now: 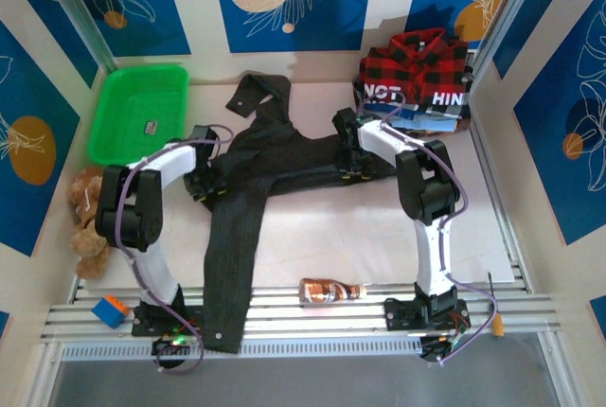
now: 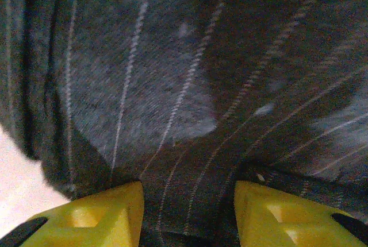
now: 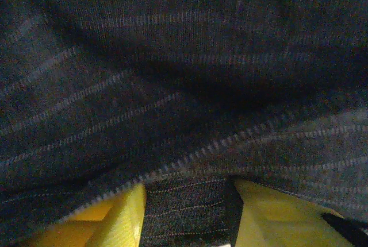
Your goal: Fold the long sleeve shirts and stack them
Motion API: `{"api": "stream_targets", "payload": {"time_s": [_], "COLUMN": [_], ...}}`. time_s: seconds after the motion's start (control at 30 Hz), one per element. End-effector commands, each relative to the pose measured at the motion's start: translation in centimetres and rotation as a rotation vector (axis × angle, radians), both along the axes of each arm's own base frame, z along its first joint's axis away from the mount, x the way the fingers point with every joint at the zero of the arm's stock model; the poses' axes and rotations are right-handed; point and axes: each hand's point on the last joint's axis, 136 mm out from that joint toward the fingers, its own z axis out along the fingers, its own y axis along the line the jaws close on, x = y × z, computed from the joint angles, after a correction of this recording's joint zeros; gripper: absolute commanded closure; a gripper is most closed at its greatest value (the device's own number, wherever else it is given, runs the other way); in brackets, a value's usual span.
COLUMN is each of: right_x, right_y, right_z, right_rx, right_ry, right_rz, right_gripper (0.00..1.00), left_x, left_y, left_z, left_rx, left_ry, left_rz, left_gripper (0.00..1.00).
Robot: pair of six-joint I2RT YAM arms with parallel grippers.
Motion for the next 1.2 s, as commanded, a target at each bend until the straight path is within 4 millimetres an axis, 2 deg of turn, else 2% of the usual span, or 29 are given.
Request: {"api": "stream_targets", "payload": {"time_s": [0.0,0.17,0.3,0.4,0.5,0.53,0.6,0.67,0.73,0.83,0.9,0.97,1.07,1.17], "right_x": [-6.2,-11.7,-14.6,-15.0,-13.6,-12.9,-12.0,-12.3,-13.6,-17.6,-20.6,-23.3,-25.8,-27.5], "right_y": [-1.4,-2.0,-2.2,-2.0,-0.5,0.6,4.0,8.8,13.2,20.1,23.6,26.6,29.8,31.9], "right_z": [-1.4,-1.3,-0.9,-0.2,2.1,3.4,6.1,9.1,11.6,14.7,14.6,13.5,11.1,8.3], "right_rx": [-0.060,-0.048,-0.053,-0.045,-0.006,0.028,0.135,0.295,0.456,0.659,0.694,0.692,0.634,0.561], "right_ry": [0.159,0.222,0.244,0.221,0.138,0.094,0.010,-0.053,-0.064,-0.063,-0.023,0.042,0.100,0.130], "right_rz": [-0.017,-0.049,-0.058,-0.054,-0.012,0.025,0.139,0.299,0.429,0.686,0.851,0.986,1.111,1.183], "right_gripper": [0.58,0.58,0.57,0.53,0.47,0.45,0.41,0.38,0.37,0.37,0.37,0.37,0.38,0.39], "left_x": [-3.1,-7.5,-10.0,-10.3,-9.5,-9.1,-8.1,-6.8,-5.5,-3.0,-1.3,0.0,0.9,0.6], "left_y": [1.1,1.4,1.2,0.5,-0.1,-0.2,-0.3,-0.1,0.2,1.3,2.1,2.9,3.7,4.0], "left_z": [0.0,-0.1,0.6,2.2,5.0,6.2,8.5,11.2,13.7,18.1,22.1,26.2,30.8,33.9], "left_rx": [0.035,0.014,-0.025,-0.083,-0.124,-0.131,-0.133,-0.135,-0.166,-0.202,-0.200,-0.200,-0.205,-0.221], "left_ry": [0.041,0.072,0.069,0.011,-0.050,-0.074,-0.119,-0.170,-0.218,-0.318,-0.404,-0.492,-0.593,-0.672], "left_rz": [0.014,0.044,0.066,0.078,0.084,0.080,0.071,0.066,0.078,0.106,0.109,0.114,0.122,0.130], "left_gripper": [0.54,0.53,0.49,0.34,0.25,0.23,0.19,0.10,0.07,0.03,0.02,0.01,0.01,0.00]}}
